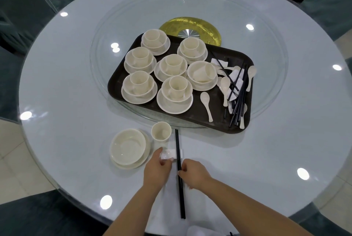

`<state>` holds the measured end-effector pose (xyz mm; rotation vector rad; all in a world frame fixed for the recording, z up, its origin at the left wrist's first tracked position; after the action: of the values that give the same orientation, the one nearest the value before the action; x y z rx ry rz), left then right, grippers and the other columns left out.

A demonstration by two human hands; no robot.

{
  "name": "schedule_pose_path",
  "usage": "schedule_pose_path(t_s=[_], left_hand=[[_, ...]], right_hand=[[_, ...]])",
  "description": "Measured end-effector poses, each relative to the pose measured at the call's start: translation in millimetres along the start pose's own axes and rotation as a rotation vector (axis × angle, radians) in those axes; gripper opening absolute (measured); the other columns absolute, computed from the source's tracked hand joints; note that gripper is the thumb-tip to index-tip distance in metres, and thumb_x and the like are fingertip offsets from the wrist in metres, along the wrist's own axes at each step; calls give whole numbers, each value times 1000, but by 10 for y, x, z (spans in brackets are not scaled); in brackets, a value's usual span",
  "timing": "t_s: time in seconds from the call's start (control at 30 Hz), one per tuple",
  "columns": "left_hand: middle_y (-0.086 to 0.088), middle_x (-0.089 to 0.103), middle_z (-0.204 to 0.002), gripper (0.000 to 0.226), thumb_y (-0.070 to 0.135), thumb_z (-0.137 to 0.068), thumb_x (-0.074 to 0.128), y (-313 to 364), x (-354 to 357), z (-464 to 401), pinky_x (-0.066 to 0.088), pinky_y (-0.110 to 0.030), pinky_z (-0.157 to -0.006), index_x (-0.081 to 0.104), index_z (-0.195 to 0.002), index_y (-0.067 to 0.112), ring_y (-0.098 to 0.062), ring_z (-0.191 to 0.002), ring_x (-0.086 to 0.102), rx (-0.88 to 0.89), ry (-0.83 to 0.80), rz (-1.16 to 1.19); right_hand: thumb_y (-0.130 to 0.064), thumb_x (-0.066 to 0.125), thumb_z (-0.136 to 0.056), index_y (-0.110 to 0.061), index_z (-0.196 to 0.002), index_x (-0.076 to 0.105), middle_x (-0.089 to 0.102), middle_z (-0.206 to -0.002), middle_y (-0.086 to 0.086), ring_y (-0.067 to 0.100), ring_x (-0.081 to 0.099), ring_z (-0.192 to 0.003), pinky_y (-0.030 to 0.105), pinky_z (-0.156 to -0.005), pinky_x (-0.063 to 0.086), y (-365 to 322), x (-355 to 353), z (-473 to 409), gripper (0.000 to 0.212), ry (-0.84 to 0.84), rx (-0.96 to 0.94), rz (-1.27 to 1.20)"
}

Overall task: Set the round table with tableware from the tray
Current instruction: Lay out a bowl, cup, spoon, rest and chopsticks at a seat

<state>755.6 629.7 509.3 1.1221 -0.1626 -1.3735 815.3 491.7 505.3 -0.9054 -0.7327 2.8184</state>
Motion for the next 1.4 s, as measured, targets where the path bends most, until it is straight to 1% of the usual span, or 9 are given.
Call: schedule_pose_path(t_s=[0.07, 0.2, 0.37, 0.53, 0.67, 0.83, 0.9, 1.1, 1.4], left_hand=[[11, 65, -87, 56, 29, -90, 63, 27, -4, 10, 47, -28, -84, 43, -142, 23, -10, -88, 63, 13, -2, -19], [20, 58, -83, 48, 27, -91, 62, 72, -8, 30, 41, -24, -78, 48, -137, 25, 1, -80, 56, 41, -3, -39], [11, 64, -88, 49, 25, -92, 58, 57, -5, 47, 45, -25, -77, 45, -139, 26, -7, -85, 61, 23, -20, -52], [14, 56, -83, 47, 25, -94, 56, 165, -123, 93, 42, -22, -69, 44, -139, 22, -4, -77, 56, 61, 72, -117], [15, 56, -74, 24, 23, -93, 57, 375, -221, 105, 31, -8, -55, 59, -116, 19, 5, -67, 52, 118, 127, -132], [11, 64, -72, 10, 24, -92, 56, 754, -177, 53, 39, -9, -50, 62, -90, 31, -1, -64, 60, 173, 71, -41], [9, 66, -75, 14, 24, -92, 56, 927, -135, 13, 45, -10, -55, 61, -85, 34, -5, -67, 63, 194, 43, 24], [1, 69, -84, 8, 21, -91, 60, 1423, 85, -168, 57, -39, -79, 63, -87, 27, -19, -82, 67, 230, -40, 98], [8, 67, -82, 8, 25, -89, 60, 1855, 473, -470, 55, -40, -85, 66, -85, 24, -14, -82, 65, 201, -91, 10]], right_hand=[[-26, 53, -94, -18, -85, 49, 61, -93, 4, 27, 66, -91, 39, -81, 57, 6, 2, -2, 12, 3, 4, -5], [-25, 54, -92, -22, -77, 45, 63, -94, 5, 27, 67, -86, 38, -78, 58, 16, 7, -7, 18, 1, 16, -27], [-24, 54, -92, -24, -73, 44, 61, -89, 4, 21, 62, -73, 36, -73, 59, 33, 12, -26, 21, 10, 17, -31], [-37, 56, -92, -21, -78, 48, 64, -79, 2, 21, 66, -67, 34, -68, 59, 44, -106, -42, 23, 59, 35, -92], [-34, 58, -91, -19, -80, 53, 66, -75, 3, 23, 67, -59, 35, -59, 60, 54, -530, -78, 20, 225, 25, -233], [-29, 61, -91, -20, -79, 55, 64, -66, 3, 13, 59, -48, 32, -54, 57, 104, -1276, -139, 16, 437, -8, -427], [-29, 61, -91, -20, -81, 56, 65, -69, 2, 14, 62, -52, 32, -55, 58, 169, -1590, -142, 15, 530, 11, -467], [-26, 59, -93, -18, -88, 57, 66, -72, 6, 18, 64, -57, 29, -53, 57, 374, -2230, -171, 10, 663, 49, -522], [-23, 56, -91, -20, -85, 57, 67, -73, 6, 21, 64, -59, 36, -62, 60, 648, -2628, -312, 6, 702, 72, -497]])
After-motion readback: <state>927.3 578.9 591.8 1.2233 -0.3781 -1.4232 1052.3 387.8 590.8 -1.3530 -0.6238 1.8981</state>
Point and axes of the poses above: each hand's wrist, its own z-axis away from the middle knuckle, its own x-axis out of the palm, y = z × x, the point moved 8 cm from there along -z, towards the middle knuckle
